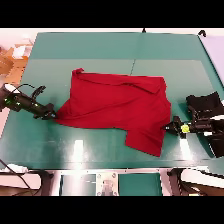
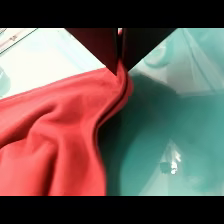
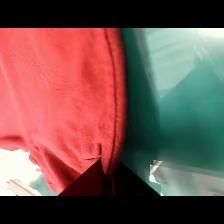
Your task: Fold the shirts.
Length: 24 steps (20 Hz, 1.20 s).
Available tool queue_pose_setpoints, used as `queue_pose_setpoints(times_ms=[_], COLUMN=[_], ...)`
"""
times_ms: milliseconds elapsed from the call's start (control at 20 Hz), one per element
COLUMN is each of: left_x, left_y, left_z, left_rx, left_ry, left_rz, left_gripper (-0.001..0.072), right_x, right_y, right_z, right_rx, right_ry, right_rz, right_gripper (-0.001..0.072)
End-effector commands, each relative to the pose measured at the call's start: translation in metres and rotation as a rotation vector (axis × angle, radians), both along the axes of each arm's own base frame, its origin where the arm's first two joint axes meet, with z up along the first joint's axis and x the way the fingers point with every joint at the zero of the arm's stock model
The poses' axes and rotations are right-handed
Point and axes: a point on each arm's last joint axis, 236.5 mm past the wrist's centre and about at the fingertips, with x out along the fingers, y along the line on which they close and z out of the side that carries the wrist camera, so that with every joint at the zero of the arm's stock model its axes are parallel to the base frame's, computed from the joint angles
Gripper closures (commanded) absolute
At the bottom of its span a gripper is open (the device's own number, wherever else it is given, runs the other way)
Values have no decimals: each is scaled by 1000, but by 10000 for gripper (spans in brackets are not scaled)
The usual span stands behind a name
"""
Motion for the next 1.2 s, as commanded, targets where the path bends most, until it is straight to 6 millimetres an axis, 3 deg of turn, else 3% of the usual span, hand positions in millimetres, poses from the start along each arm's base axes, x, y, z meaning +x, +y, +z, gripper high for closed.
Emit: queue_pose_setpoints(times_ms=[0,50,100,150,200,250,300,400,500,600,650,750,850,1000,1150], left_x=[16,30,45,61,73,77,73,40,-22,-92,-123,-164,-173,-147,-99], left_y=[-4,-7,-11,-16,-21,-27,-34,-44,-55,-69,-77,-88,-85,-58,-42], left_z=[25,52,88,138,198,260,329,461,570,640,661,678,676,644,581], left_rx=[-19,-28,-45,-58,-69,-69,-58,-3,67,108,118,121,146,254,274], left_ry=[-73,-153,-254,-391,-553,-717,-905,-1281,-1618,-1862,-1949,-2021,-2000,-1843,-1621], left_rz=[31,40,47,53,56,52,50,68,95,110,112,115,148,210,187], left_gripper=[685,685,685,685,685,684,684,684,684,683,684,684,684,683,683], right_x=[25,47,74,98,119,133,135,107,53,-9,-36,-87,-110,-91,-31], right_y=[-2,-4,-7,-11,-13,-13,-8,14,45,75,85,101,106,90,58], right_z=[24,52,93,141,199,271,346,479,585,665,693,731,739,715,655], right_rx=[-4,4,13,9,-4,-33,-73,-212,-383,-547,-605,-712,-767,-802,-697], right_ry=[-99,-186,-306,-434,-580,-755,-936,-1260,-1549,-1808,-1904,-2052,-2090,-1965,-1751], right_rz=[8,-9,-28,-46,-62,-74,-69,-27,-4,-30,-67,-141,-183,-181,-168], right_gripper=[695,695,695,695,695,695,695,695,695,695,695,695,695,695,695])
